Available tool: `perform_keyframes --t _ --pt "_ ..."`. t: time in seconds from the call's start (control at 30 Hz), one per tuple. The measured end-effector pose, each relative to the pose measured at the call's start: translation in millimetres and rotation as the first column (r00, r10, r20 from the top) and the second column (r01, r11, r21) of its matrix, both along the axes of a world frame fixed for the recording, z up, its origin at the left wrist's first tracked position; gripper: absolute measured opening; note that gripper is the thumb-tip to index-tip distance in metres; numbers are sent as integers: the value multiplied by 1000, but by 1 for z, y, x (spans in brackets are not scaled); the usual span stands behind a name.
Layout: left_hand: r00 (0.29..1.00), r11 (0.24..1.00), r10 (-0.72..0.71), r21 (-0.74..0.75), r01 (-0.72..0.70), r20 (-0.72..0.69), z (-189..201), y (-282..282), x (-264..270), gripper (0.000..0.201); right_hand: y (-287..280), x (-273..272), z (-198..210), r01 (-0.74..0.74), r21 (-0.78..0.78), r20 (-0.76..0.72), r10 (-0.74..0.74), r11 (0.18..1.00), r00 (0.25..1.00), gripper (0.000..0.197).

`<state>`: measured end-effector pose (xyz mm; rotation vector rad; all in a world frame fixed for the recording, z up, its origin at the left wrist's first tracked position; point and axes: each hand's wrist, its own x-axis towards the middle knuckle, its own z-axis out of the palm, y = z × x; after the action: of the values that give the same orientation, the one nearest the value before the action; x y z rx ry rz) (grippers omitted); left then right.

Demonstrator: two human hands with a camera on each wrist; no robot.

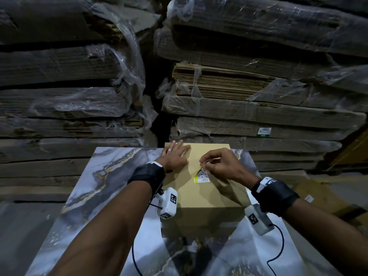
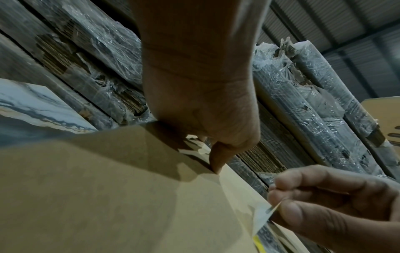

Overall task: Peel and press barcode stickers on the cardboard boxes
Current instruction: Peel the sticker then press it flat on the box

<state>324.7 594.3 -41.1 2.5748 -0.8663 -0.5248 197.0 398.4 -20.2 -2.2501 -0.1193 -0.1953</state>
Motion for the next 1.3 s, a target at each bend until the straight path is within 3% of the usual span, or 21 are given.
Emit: perform_keyframes --t 0.17,0.33,0.4,0.47,0.53,0.63,0.8,1.0,1.3 --pt "1000 1000 5 -9 -5 2 -2 0 1 73 0 -2 -2 23 109 -6 -23 994 1000 16" --pt "1000 1000 12 -5 -12 11 -5 -1 2 72 3 -5 -6 49 92 82 -57 995 995 42" --pt "1000 1000 16 -9 -16 9 -5 -2 1 73 -4 -1 -3 89 62 42 -91 994 995 47" --pt "1000 1000 11 -7 -11 8 -5 -2 1 73 -11 5 2 92 -16 -40 -93 996 995 40" --pt "1000 1000 5 -2 -5 12 -4 -2 1 73 -13 11 2 4 -172 -98 -21 985 995 33" --pt "1000 1000 0 1 0 19 -3 -1 1 73 -7 18 -3 -122 -437 -101 87 891 991 28" --pt "1000 1000 -1 -6 1 14 -3 0 1 73 -6 19 0 -53 -363 20 65 930 998 5" --pt "1000 1000 -9 5 9 17 -2 0 -1 72 -15 0 11 -117 -358 15 131 926 991 7" --pt "1000 1000 -10 17 9 28 -4 -1 1 71 1 -15 25 -86 -481 -11 92 873 996 10"
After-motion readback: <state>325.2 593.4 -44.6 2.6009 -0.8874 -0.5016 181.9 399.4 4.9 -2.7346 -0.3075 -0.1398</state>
